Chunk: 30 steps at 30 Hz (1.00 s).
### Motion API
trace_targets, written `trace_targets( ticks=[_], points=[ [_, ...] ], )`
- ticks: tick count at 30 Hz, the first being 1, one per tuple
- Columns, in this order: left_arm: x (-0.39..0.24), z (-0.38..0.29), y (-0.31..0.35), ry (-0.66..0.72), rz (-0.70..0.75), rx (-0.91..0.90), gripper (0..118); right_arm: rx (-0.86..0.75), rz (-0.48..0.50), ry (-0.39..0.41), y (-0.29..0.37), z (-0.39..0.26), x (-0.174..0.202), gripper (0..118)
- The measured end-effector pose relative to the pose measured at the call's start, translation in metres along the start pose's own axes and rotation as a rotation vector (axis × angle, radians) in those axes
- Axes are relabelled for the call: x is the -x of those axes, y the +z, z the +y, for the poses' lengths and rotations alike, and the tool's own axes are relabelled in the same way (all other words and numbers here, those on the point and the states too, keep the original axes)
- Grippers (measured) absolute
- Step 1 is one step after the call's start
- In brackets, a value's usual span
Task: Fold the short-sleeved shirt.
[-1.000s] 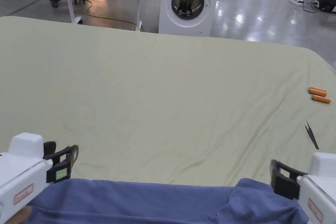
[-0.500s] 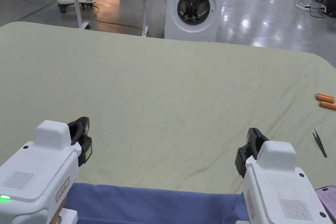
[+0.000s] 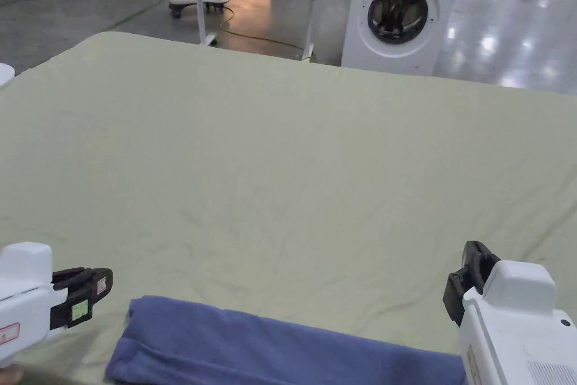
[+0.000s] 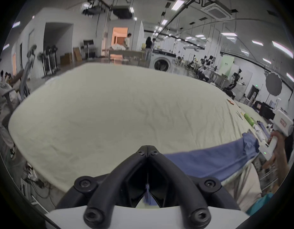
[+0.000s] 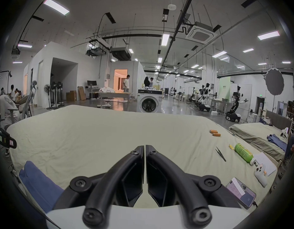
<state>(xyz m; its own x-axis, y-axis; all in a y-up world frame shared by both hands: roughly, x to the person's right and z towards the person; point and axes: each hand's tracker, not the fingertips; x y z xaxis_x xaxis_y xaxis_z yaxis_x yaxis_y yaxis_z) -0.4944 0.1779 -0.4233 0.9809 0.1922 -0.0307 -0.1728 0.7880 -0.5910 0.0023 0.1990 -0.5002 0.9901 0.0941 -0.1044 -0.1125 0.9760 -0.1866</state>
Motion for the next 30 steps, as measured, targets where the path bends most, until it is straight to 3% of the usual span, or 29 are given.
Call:
trace_targets(
  ticks=[10, 12, 15, 17, 21, 27, 29, 30],
  points=[
    [0.083, -0.015, -0.043, 0.371, -0.347, 0.204, 2, 0.083, 0.065, 0.046, -0.007, -0.010, 0.009, 1],
    [0.090, -0.020, -0.055, 0.429, -0.427, 0.233, 23, 0.097, 0.064, 0.051, -0.006, -0.014, 0.008, 1],
    [0.117, -0.035, -0.082, 0.513, -0.476, 0.315, 41, 0.110, 0.056, 0.051, -0.005, -0.018, 0.007, 1],
    [0.106, -0.042, -0.092, 0.528, -0.481, 0.369, 75, 0.117, 0.052, 0.044, -0.003, -0.019, 0.006, 1],
    [0.115, -0.053, -0.100, 0.670, -0.623, 0.320, 77, 0.122, 0.047, 0.062, 0.000, -0.018, 0.003, 1],
    [0.103, -0.066, -0.124, 0.703, -0.718, 0.338, 74, 0.128, 0.040, 0.057, 0.001, -0.019, 0.000, 1],
    [0.090, -0.067, -0.130, 0.654, -0.729, 0.363, 65, 0.131, 0.044, 0.049, 0.000, -0.018, 0.000, 1],
    [0.086, -0.067, -0.132, 0.632, -0.712, 0.370, 50, 0.132, 0.047, 0.048, 0.000, -0.018, 0.001, 1]
  ],
)
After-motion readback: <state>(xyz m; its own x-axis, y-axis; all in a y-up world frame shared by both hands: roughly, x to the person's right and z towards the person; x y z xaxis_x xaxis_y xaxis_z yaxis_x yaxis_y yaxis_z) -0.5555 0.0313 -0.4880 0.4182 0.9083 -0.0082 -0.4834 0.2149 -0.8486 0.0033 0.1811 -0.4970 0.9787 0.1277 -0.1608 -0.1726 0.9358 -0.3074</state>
